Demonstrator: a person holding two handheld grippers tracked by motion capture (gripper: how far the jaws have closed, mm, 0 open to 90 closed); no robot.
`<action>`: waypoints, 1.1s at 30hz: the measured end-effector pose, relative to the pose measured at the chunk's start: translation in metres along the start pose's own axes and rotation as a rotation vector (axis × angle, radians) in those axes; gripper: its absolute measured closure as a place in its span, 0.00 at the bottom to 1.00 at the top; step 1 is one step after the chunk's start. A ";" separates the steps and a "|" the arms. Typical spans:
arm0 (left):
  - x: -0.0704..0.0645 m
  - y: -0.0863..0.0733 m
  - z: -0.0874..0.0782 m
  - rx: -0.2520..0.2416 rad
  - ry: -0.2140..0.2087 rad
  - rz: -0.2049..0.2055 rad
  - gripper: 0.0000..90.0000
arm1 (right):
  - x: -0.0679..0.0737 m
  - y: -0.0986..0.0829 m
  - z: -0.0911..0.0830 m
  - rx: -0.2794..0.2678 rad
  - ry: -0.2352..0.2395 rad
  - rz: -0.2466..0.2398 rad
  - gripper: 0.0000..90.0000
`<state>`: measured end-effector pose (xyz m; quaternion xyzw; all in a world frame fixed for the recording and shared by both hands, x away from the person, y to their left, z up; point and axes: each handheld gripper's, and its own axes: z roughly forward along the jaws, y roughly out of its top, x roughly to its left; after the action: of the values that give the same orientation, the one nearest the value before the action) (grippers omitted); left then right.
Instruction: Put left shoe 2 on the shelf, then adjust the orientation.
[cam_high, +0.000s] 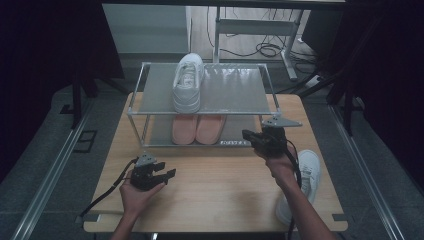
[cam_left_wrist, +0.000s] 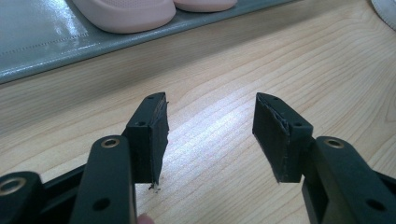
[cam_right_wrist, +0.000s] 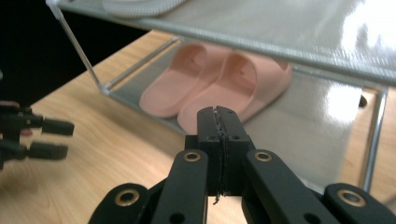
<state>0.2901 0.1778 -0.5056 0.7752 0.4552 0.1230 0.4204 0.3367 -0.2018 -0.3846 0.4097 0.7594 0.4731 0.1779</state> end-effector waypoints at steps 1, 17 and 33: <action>0.000 0.000 0.000 -0.001 0.000 0.000 0.51 | 0.000 -0.004 -0.003 0.004 -0.003 -0.002 0.99; 0.000 0.000 0.002 0.002 -0.008 -0.010 0.51 | 0.007 -0.065 -0.039 0.050 0.006 -0.012 0.99; -0.001 0.000 0.004 0.010 -0.006 -0.013 0.51 | 0.019 -0.131 -0.075 0.132 -0.036 -0.039 0.99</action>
<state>0.2917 0.1753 -0.5079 0.7747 0.4596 0.1158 0.4186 0.2167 -0.2581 -0.4591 0.4141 0.7933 0.4112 0.1733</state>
